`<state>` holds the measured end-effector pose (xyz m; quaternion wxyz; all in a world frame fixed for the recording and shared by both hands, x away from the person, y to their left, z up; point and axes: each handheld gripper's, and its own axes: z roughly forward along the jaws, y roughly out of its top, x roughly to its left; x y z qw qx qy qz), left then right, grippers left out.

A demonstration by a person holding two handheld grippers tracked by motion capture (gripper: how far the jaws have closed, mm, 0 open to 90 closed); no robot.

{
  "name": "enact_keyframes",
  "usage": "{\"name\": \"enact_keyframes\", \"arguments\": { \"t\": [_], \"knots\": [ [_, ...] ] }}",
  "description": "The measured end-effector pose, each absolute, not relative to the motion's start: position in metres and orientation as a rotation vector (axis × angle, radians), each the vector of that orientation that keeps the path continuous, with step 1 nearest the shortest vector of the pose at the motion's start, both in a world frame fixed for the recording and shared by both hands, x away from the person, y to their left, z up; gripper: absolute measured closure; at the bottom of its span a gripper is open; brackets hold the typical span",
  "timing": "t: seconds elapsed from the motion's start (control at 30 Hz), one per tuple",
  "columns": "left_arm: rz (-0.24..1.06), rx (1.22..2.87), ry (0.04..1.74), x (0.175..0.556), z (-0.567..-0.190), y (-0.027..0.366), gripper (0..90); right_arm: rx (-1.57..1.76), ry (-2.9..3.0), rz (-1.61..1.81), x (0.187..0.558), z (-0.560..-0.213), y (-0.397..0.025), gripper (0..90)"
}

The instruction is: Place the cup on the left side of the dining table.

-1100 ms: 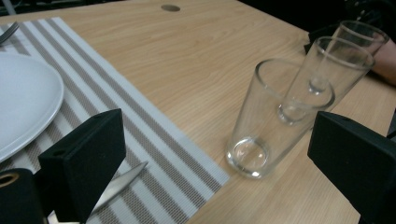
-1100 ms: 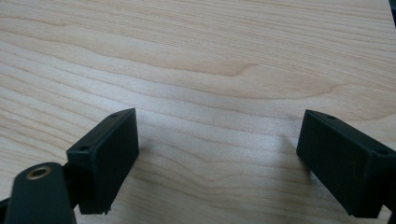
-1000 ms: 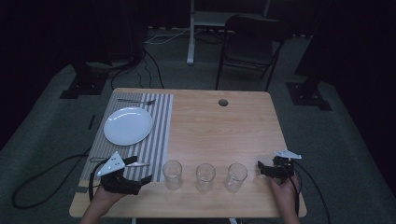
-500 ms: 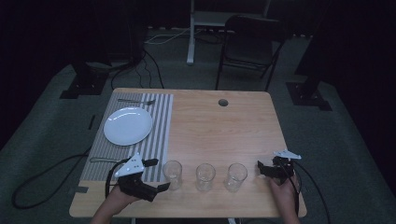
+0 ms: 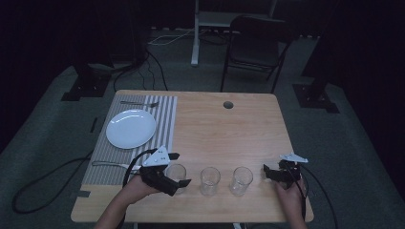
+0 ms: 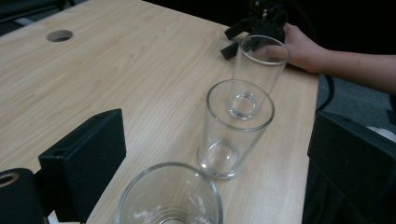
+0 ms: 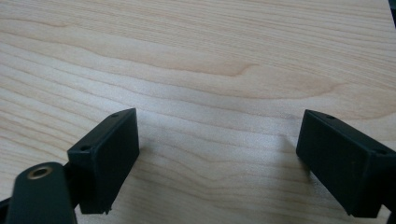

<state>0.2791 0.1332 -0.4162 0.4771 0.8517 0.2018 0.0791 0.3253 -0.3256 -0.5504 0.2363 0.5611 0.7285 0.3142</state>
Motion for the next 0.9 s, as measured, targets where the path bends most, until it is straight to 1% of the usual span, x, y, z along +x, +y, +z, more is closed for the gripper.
{"name": "enact_keyframes", "arguments": {
  "t": [0.2, 0.37, 0.5, 0.9],
  "knots": [
    [0.205, 2.147, 0.478, 0.285, -0.416, 0.116, 4.8, 1.539, 1.998, 0.862, 0.325, -0.550, -0.326, 12.7],
    [0.181, 2.180, 0.468, 0.289, -0.420, 0.104, 4.8, 1.539, 1.997, 0.863, 0.325, -0.550, -0.326, 12.7],
    [0.186, 2.221, 0.453, 0.289, -0.423, 0.093, 4.8, 1.539, 1.997, 0.863, 0.325, -0.550, -0.326, 12.8],
    [0.166, 2.325, 0.399, 0.293, -0.421, 0.069, 4.8, 1.539, 1.997, 0.863, 0.325, -0.550, -0.326, 12.7]
  ]
}}
